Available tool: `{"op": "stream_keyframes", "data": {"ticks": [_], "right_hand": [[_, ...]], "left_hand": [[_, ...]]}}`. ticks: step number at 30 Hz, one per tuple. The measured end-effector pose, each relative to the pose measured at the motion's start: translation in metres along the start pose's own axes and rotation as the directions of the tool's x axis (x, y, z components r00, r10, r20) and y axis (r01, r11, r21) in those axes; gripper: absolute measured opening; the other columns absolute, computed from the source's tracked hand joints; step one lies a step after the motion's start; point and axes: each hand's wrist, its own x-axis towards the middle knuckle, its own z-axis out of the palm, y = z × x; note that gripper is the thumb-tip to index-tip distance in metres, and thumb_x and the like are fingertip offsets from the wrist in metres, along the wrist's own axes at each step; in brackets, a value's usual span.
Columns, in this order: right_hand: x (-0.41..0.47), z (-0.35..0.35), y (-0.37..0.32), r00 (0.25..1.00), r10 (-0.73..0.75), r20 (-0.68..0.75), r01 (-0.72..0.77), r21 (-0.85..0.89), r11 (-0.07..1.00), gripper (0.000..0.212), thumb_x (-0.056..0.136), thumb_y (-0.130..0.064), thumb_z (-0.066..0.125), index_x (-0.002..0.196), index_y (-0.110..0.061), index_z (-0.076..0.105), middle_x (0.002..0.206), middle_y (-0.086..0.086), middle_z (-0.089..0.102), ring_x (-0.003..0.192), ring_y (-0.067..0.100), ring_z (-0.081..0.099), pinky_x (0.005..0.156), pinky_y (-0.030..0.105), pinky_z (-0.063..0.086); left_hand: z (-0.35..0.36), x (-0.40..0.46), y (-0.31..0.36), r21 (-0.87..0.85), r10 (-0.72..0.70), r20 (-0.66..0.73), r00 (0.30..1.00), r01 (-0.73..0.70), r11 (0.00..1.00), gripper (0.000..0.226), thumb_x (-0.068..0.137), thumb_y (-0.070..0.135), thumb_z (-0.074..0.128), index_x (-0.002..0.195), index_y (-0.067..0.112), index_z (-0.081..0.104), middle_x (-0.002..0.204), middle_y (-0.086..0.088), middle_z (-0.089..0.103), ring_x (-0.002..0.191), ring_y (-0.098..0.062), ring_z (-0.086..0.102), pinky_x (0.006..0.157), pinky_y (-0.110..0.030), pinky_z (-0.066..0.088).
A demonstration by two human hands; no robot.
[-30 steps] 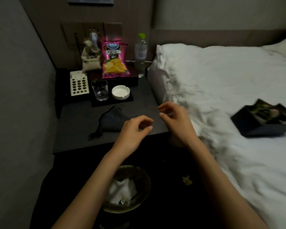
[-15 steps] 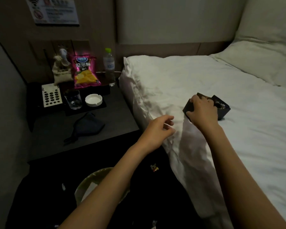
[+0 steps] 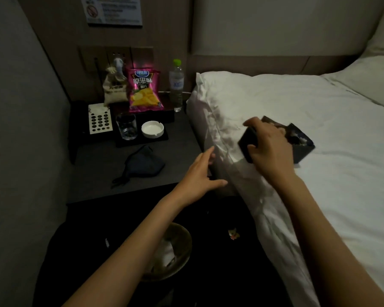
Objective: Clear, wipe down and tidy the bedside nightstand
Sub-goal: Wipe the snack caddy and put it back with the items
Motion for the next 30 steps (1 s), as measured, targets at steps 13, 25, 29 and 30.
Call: {"op": "stream_keyframes", "data": {"ticks": [13, 25, 29, 30], "right_hand": [[0.038, 0.115, -0.176, 0.906, -0.416, 0.079, 0.350, 0.410, 0.842, 0.049, 0.081, -0.010, 0.065, 0.125, -0.022, 0.048, 0.112, 0.000, 0.058, 0.107, 0.022, 0.052, 0.074, 0.038, 0.048], [0.075, 0.235, -0.130, 0.977, -0.142, 0.159, 0.024, 0.579, 0.815, 0.013, 0.089, -0.017, 0.068, 0.097, -0.011, 0.060, 0.099, 0.003, 0.056, 0.097, 0.025, 0.053, 0.085, 0.036, 0.044], [0.064, 0.259, -0.141, 0.787, -0.434, 0.439, 0.262, 0.399, 0.879, 0.059, 0.081, -0.050, 0.070, 0.129, -0.020, 0.054, 0.127, 0.003, 0.048, 0.119, 0.025, 0.042, 0.097, 0.039, 0.039], [0.063, 0.263, -0.144, 0.749, -0.456, 0.480, 0.298, 0.370, 0.880, 0.070, 0.080, -0.053, 0.069, 0.138, -0.023, 0.047, 0.135, 0.003, 0.043, 0.125, 0.024, 0.038, 0.101, 0.039, 0.038]], "left_hand": [[-0.145, 0.004, -0.074, 0.056, 0.016, -0.538, 0.843, 0.017, 0.998, 0.056, 0.059, 0.050, 0.066, 0.110, 0.044, 0.044, 0.099, 0.015, 0.061, 0.090, 0.010, 0.059, 0.067, -0.005, 0.044], [-0.235, 0.015, -0.156, -0.319, -0.155, -0.716, 0.681, -0.121, 0.940, 0.059, 0.061, 0.030, 0.082, 0.115, 0.025, 0.057, 0.111, 0.008, 0.068, 0.108, -0.014, 0.065, 0.088, -0.033, 0.054], [-0.237, 0.020, -0.167, -0.343, -0.169, -0.705, 0.689, -0.124, 0.931, 0.055, 0.063, 0.027, 0.082, 0.112, 0.025, 0.057, 0.109, 0.007, 0.068, 0.109, -0.016, 0.064, 0.086, -0.034, 0.053], [-0.237, 0.021, -0.170, -0.344, -0.168, -0.698, 0.696, -0.119, 0.931, 0.055, 0.063, 0.027, 0.082, 0.112, 0.025, 0.057, 0.110, 0.007, 0.068, 0.109, -0.017, 0.064, 0.086, -0.034, 0.053]]}}
